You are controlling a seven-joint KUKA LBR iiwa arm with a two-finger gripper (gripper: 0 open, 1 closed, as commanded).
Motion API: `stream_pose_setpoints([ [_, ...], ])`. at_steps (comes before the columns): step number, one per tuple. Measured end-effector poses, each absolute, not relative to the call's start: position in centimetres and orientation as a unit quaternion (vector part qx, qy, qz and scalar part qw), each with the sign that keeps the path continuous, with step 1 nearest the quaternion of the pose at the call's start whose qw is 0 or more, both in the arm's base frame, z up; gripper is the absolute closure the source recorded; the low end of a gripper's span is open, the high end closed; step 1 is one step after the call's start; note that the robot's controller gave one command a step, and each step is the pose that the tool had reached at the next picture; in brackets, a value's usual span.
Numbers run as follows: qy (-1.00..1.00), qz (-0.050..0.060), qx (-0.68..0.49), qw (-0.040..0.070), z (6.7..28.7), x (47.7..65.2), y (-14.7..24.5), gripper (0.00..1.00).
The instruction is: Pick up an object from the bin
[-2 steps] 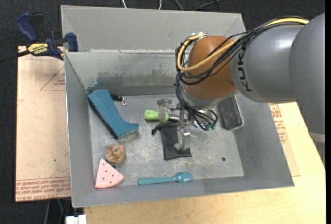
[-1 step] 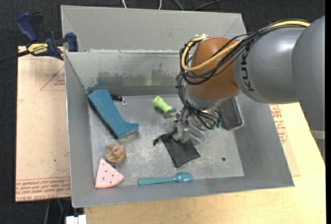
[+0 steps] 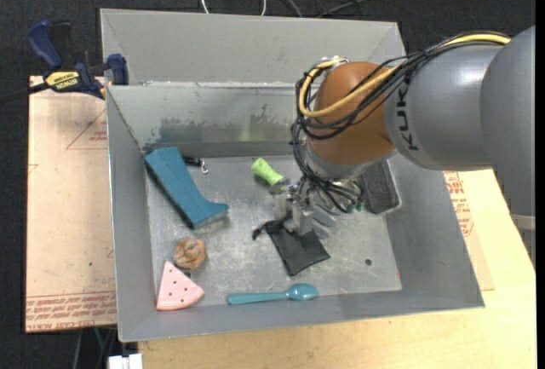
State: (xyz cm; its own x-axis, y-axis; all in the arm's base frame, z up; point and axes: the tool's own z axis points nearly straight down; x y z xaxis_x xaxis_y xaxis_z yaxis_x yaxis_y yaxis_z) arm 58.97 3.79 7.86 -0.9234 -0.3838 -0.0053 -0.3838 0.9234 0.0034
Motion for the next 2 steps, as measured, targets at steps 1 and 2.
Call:
stream_pose_setpoints([
  [1, 0.981, 0.003, -0.195, 0.001, 14.1, 58.6, 4.3, 1.0],
  [2, 0.953, 0.003, -0.302, 0.001, 21.1, 58.2, 3.6, 1.0],
])
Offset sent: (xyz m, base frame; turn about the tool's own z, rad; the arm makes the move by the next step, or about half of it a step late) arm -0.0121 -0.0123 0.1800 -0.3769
